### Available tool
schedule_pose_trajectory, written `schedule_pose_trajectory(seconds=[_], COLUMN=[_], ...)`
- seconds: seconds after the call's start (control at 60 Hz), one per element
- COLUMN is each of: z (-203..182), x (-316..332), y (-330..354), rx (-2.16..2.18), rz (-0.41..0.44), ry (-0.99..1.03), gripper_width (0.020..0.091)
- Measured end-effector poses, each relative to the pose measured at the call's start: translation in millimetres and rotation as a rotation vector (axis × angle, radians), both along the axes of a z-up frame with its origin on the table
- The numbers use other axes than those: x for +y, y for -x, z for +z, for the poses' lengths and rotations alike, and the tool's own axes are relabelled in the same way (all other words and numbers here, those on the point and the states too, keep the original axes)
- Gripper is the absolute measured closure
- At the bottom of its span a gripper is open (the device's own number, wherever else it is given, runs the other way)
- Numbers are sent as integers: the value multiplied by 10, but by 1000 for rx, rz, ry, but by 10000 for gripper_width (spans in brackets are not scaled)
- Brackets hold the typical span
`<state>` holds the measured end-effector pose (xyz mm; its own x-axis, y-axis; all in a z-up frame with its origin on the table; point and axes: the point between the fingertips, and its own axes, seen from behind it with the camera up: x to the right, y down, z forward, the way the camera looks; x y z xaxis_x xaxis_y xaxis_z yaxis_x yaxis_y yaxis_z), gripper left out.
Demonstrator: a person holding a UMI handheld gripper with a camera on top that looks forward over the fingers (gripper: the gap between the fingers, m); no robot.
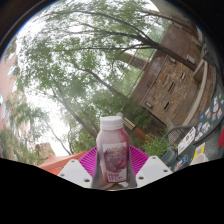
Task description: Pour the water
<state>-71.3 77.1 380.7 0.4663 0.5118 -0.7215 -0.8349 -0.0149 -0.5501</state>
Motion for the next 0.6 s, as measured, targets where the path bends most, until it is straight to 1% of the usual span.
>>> schedule_pose_trajectory(seconds=[0.067, 0.083, 0.117, 0.15, 0.183, 0.233, 0.283, 0.3, 0.367, 0.383, 0.4, 0.433, 0.533, 0.6], z=[171, 180, 139, 0, -214, -635, -1106, -1308, -2057, -2308, -2434, -2666, -3122, -3306], x=[-157, -86, -136, -48, 66, 210, 265, 423, 490, 584, 584, 550, 489, 455], y=[-451, -434, -689, -987, -1297, -1723, -2048, -2192, -2515, -2654, -2703, -2838, -3003, -3027], rx=[-289, -350, -467, -565, -640, -714, -758, -761, -799, -810, -826, -855, -905, -926], rz=[-190, -239, -330, -415, -482, -542, -565, -570, -562, -559, -562, -568, -576, -567], ry=[-73, -78, -81, -55, -5, 87, 171, 210, 354, 378, 394, 416, 444, 464], gripper_width=[666, 666, 667, 667, 668, 669, 669, 669, 667, 666, 668, 667, 667, 666])
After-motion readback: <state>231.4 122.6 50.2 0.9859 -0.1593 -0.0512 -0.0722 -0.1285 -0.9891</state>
